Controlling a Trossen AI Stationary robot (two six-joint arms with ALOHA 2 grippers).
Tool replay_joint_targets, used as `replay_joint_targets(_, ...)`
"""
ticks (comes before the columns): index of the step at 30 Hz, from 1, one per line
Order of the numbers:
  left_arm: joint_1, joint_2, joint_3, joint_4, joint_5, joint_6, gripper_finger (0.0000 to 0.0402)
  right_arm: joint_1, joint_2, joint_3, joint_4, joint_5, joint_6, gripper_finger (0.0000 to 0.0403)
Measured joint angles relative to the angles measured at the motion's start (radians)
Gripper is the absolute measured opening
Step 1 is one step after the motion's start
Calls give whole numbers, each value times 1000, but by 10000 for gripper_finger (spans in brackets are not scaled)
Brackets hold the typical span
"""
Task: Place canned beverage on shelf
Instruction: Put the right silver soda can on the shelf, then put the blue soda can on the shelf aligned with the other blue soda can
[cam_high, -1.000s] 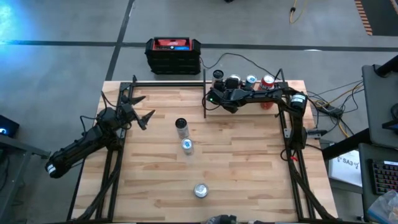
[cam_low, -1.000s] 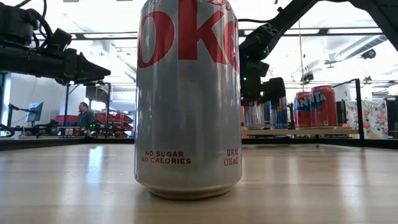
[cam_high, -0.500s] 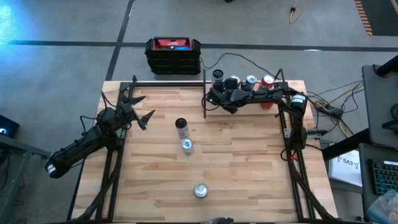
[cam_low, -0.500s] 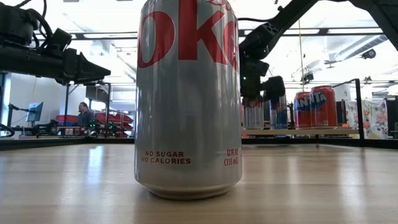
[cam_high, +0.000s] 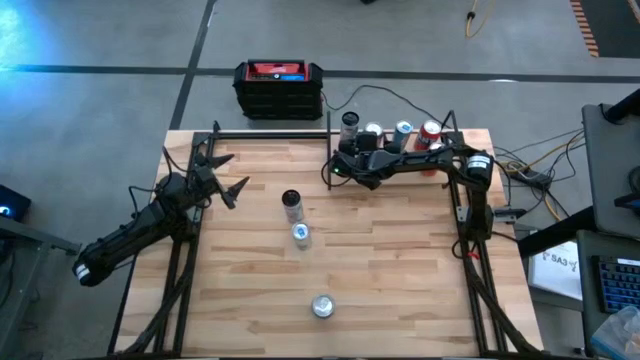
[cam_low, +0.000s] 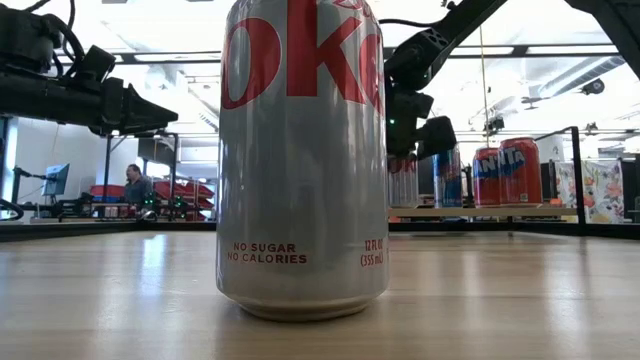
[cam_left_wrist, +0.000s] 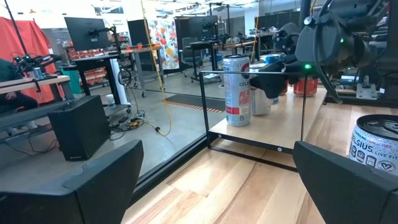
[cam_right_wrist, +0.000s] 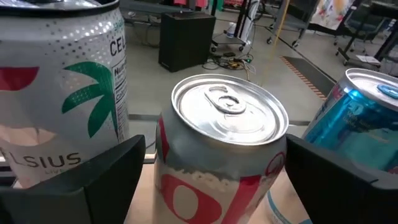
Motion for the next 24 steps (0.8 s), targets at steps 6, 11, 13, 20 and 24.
replay_joint_targets(6, 0, 0, 0, 0, 0, 0, 398, 2, 0, 0, -17, 32, 0, 360)
replay_joint_targets(11, 0, 0, 0, 0, 0, 0, 398, 13, 0, 0, -85, 39, 37, 360)
replay_joint_targets(13, 0, 0, 0, 0, 0, 0, 398, 19, -2, 0, -112, 39, 62, 360)
replay_joint_targets(20, 0, 0, 0, 0, 0, 0, 398, 21, -6, 0, -128, 42, 111, 360)
replay_joint_targets(24, 0, 0, 0, 0, 0, 0, 398, 39, -6, 0, -128, 39, 114, 360)
